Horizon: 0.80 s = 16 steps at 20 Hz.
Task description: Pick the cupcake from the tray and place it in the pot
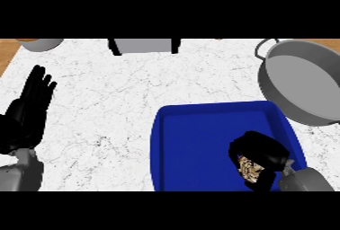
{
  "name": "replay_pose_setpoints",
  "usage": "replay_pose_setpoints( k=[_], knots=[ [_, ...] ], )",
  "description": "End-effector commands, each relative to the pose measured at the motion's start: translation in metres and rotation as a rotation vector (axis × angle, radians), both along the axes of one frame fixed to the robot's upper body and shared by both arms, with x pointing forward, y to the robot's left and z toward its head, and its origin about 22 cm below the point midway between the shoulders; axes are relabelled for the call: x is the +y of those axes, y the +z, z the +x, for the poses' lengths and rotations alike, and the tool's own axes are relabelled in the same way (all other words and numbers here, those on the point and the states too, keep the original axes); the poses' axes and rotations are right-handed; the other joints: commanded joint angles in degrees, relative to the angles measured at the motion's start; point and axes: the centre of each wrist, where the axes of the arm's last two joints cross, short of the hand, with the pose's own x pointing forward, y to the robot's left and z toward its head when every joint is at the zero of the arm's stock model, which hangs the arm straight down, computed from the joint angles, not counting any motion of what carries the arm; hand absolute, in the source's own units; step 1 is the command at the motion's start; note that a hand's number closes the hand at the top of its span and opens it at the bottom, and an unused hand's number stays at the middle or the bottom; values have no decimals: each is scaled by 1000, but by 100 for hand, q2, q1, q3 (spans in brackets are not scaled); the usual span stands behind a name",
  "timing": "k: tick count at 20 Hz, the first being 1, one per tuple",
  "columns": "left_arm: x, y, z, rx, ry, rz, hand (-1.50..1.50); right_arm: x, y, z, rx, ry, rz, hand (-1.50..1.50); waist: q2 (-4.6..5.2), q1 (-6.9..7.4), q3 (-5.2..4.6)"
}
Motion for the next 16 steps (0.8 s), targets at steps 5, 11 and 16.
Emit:
replay_pose_setpoints(
  k=[5,11,16],
  knots=[
    [9,8,-5,-1,18,8,0,-46,53,-76,-135,-180,265,150,27,-133,13],
    [6,-8,-12,-9,-4,-11,0,-78,113,-92,-371,-394,513,150,53,-27,7],
    [12,1,0,-17,-15,-3,0,-99,146,-120,-474,-538,630,150,87,82,13]
  ],
)
